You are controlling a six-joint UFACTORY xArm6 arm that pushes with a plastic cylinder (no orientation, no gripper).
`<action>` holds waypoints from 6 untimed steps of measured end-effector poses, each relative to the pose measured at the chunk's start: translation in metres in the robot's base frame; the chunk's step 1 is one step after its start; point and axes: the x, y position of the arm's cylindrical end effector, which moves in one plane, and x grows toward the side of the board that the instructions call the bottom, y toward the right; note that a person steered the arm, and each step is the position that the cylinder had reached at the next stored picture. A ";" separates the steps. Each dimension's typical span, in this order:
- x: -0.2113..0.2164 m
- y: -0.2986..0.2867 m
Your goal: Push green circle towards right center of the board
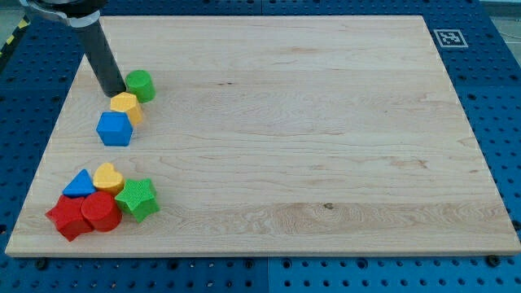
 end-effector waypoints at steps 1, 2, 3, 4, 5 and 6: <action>-0.003 0.037; -0.003 0.053; -0.004 0.064; -0.004 0.096; -0.004 0.123; -0.004 0.145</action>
